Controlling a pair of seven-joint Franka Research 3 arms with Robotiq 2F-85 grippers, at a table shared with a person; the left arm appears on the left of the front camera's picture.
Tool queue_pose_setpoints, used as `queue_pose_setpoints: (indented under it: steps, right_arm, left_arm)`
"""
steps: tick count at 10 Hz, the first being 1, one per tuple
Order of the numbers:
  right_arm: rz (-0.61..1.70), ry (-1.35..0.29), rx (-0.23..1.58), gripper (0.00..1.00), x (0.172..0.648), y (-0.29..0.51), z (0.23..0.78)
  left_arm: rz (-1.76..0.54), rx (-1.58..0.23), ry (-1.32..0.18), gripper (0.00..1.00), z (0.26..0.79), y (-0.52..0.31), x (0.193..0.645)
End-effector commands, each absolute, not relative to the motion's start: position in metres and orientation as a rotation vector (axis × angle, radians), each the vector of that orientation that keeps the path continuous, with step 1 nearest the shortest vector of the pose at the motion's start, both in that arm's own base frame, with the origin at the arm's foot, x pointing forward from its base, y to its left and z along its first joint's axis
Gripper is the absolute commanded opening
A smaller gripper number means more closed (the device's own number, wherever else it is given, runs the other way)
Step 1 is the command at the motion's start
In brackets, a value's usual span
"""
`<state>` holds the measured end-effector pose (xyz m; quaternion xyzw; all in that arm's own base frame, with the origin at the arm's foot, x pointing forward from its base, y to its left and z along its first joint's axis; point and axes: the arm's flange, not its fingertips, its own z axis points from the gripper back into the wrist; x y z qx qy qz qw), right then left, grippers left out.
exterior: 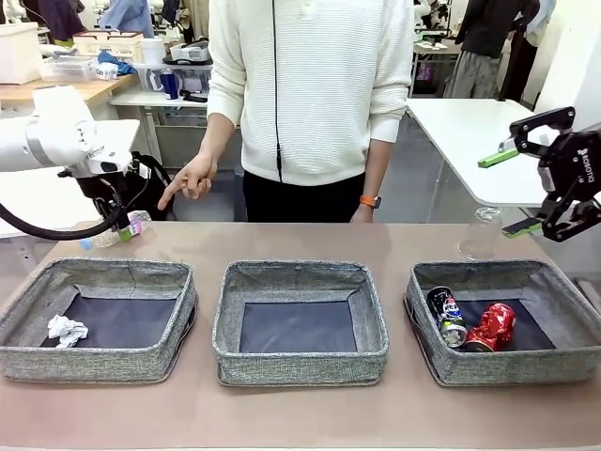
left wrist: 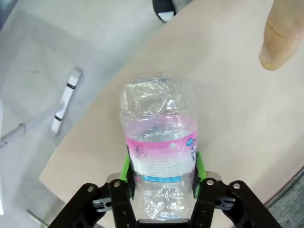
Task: Sort the waste into the appropriate baskets.
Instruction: Pick up the waste item pointed out by the person.
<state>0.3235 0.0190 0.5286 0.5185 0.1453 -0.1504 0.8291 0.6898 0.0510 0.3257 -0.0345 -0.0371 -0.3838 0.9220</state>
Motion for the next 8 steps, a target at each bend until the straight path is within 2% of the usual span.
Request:
queue_pose_setpoints:
  steps: [1,2,6,8]
  right_arm:
    - [-0.335,0.320,1.113,1.00,0.324,0.021,0.533]
    - [-0.335,0.320,1.113,1.00,0.324,0.021,0.533]
    - [-0.335,0.320,1.113,1.00,0.324,0.021,0.533]
    - [-0.335,0.320,1.113,1.00,0.324,0.021,0.533]
  left_arm:
    - [-0.782,-0.071,-0.063,0.13,0.331,0.050,0.689]
    - [-0.772,-0.080,-0.062,0.04,0.333,0.049,0.688]
    - [-0.708,-0.098,-0.062,0.04,0.348,0.049,0.682]
    - [-0.589,-0.067,-0.131,0.04,0.378,0.046,0.668]
